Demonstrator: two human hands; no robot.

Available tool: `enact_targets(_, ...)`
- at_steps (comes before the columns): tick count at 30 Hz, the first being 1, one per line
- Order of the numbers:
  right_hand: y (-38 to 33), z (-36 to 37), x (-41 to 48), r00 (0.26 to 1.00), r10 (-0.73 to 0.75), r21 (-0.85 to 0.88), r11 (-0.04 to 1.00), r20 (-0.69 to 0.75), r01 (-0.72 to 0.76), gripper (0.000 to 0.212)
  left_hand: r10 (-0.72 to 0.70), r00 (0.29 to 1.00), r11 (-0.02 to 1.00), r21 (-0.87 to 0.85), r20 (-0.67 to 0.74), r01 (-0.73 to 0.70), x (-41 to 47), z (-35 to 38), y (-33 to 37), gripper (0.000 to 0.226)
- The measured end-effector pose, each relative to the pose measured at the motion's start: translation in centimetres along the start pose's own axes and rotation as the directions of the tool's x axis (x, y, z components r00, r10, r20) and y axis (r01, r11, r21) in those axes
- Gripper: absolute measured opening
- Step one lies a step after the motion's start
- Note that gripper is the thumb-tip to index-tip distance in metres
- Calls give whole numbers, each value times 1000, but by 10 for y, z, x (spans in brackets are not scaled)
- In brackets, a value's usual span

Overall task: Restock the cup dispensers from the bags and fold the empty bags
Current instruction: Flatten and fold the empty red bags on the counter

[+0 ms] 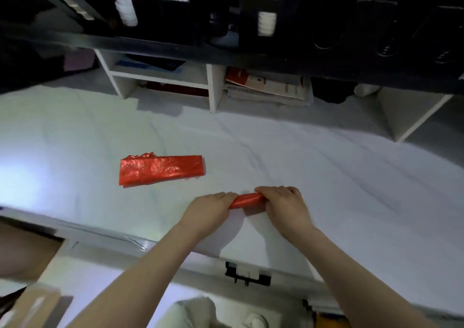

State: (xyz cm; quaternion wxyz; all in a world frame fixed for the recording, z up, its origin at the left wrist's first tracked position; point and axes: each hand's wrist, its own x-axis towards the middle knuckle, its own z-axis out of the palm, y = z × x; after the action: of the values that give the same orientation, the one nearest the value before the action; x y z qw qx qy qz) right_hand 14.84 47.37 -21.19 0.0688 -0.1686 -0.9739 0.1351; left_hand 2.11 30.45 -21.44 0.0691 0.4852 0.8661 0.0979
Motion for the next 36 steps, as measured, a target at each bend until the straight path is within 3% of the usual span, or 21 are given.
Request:
enact_targets(3,-29,-3,21,990,-93,34,995,-109,97,43,-164,984,985,-55,-65,161,-19,-31,-40,42)
enact_targets(5,-50,-6,38,987,-99,44,994,-127,105,50,-242,960,967,-111,-140,227,-31,-54,-75,43)
enact_targets(11,-121,7,96,990,-119,25,992,-74,121,70,-322,905,939,-216,-279,267,-67,-100,-177,42)
enact_targets(16,-181,38,137,963,-223,9,974,148,224,70,-431,837,884,-346,-337,316,-89,-119,-249,47)
enact_targets(20,-197,65,144,932,-132,-83,982,338,170,79,-437,850,863,-403,-295,304,-90,-126,-281,54)
enact_targets(27,-203,80,120,989,30,-169,986,143,-6,55,-359,905,857,-466,-230,222,-78,-119,-290,64)
enact_targets(31,-204,64,96,979,201,-55,978,34,-199,51,-296,918,881,-446,-263,156,-62,-117,-273,68)
enact_targets(36,-189,14,67,939,312,105,949,-148,-299,33,-129,926,894,-445,-354,-46,-36,-138,-221,72)
